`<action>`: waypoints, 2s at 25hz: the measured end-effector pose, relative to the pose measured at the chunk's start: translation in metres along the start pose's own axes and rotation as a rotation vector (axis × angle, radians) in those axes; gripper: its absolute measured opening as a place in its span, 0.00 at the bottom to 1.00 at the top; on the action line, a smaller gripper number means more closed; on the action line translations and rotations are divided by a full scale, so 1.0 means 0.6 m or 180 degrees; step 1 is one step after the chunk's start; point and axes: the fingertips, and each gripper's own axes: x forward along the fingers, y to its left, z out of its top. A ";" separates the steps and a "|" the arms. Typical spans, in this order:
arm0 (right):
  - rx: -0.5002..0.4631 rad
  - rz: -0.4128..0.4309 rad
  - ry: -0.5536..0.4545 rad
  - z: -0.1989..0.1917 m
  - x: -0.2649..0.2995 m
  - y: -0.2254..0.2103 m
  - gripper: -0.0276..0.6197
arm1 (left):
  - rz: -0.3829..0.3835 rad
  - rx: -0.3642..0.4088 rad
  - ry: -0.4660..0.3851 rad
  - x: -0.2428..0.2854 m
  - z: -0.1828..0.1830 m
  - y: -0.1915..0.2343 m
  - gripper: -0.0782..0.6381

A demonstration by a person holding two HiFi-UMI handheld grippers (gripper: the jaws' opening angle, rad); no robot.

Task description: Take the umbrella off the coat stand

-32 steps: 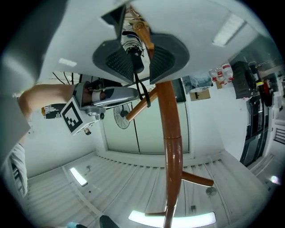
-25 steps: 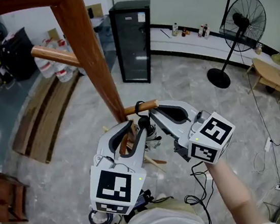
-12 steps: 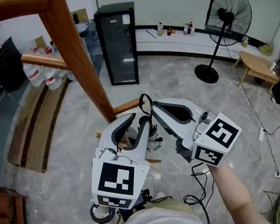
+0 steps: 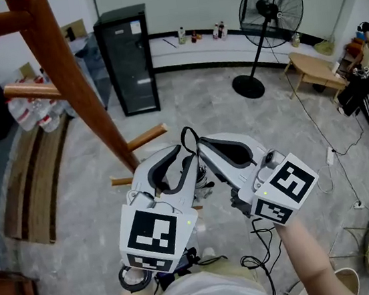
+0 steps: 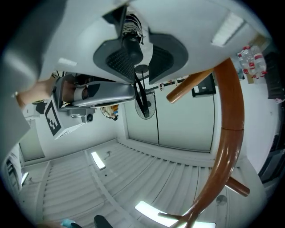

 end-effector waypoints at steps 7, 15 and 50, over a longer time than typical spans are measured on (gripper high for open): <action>0.0109 -0.0391 0.0086 -0.022 -0.041 0.001 0.05 | -0.0358 -0.0082 -0.0115 0.007 -0.003 -0.037 0.14; 0.0222 -0.0898 0.0155 -0.048 -0.082 0.003 0.05 | -0.0803 -0.0124 -0.0073 0.010 -0.021 -0.072 0.13; 0.0558 -0.1960 0.0317 -0.148 -0.210 0.076 0.05 | -0.1630 0.0097 0.0205 -0.043 -0.112 -0.204 0.13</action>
